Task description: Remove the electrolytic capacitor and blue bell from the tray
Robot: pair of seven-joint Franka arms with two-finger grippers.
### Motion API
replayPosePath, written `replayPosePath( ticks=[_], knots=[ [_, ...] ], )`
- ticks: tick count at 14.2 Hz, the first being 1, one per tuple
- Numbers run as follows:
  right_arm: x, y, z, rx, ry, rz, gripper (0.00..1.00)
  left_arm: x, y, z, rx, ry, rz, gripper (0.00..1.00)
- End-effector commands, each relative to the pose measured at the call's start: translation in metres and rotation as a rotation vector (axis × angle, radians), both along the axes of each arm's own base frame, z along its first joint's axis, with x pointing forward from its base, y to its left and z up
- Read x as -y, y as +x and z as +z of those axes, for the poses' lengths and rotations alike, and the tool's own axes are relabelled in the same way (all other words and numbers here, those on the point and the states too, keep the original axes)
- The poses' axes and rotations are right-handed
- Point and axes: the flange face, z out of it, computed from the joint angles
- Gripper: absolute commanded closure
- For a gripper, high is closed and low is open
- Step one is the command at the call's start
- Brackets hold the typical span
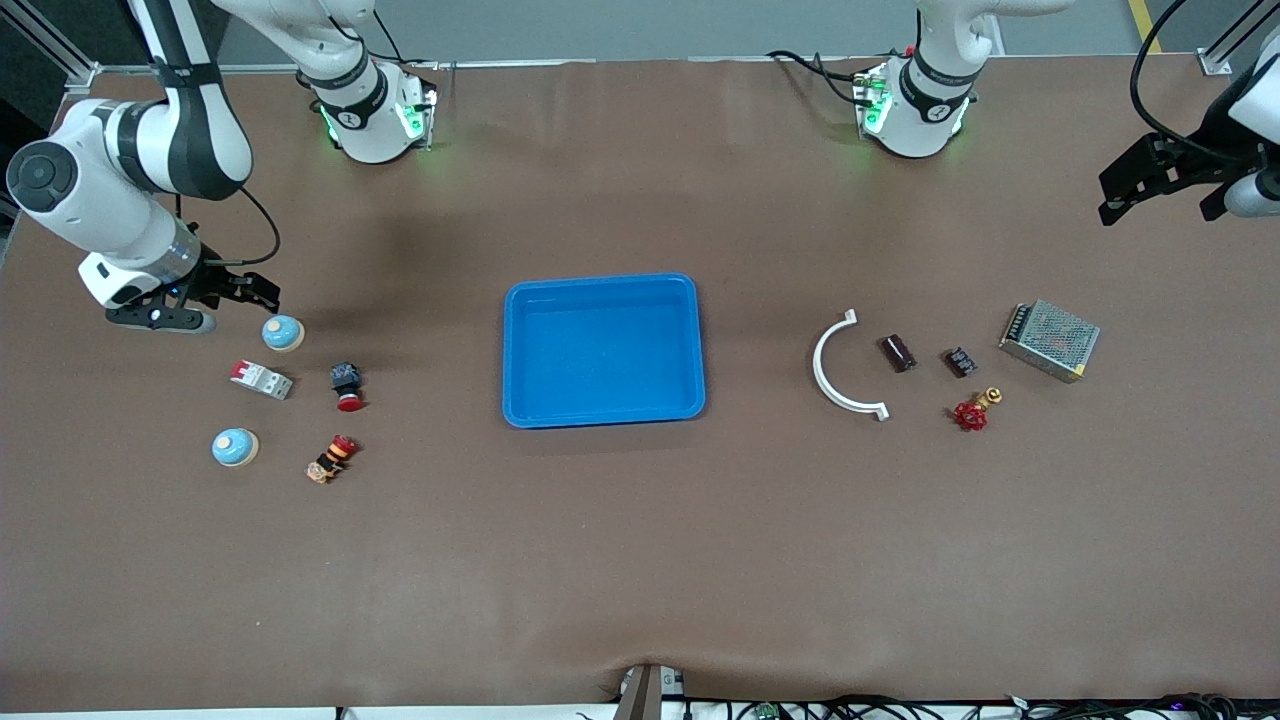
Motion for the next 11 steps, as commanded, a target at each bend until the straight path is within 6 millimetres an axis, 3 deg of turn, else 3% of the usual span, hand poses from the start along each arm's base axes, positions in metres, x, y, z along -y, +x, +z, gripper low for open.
replayPosePath(
  ticks=[1, 7, 11],
  knots=[
    [-0.008, 0.013, 0.034, -0.002, 0.036, -0.038, 0.0, 0.009, 0.006, -0.004, -0.013, -0.007, 0.037, 0.0],
    [-0.028, 0.042, 0.121, -0.034, 0.066, 0.0, 0.0, 0.009, 0.007, -0.008, -0.019, -0.01, 0.05, 0.0],
    [-0.023, 0.056, 0.189, -0.002, 0.074, -0.033, 0.0, 0.01, 0.009, -0.009, -0.016, -0.009, 0.05, 0.0]
  ],
)
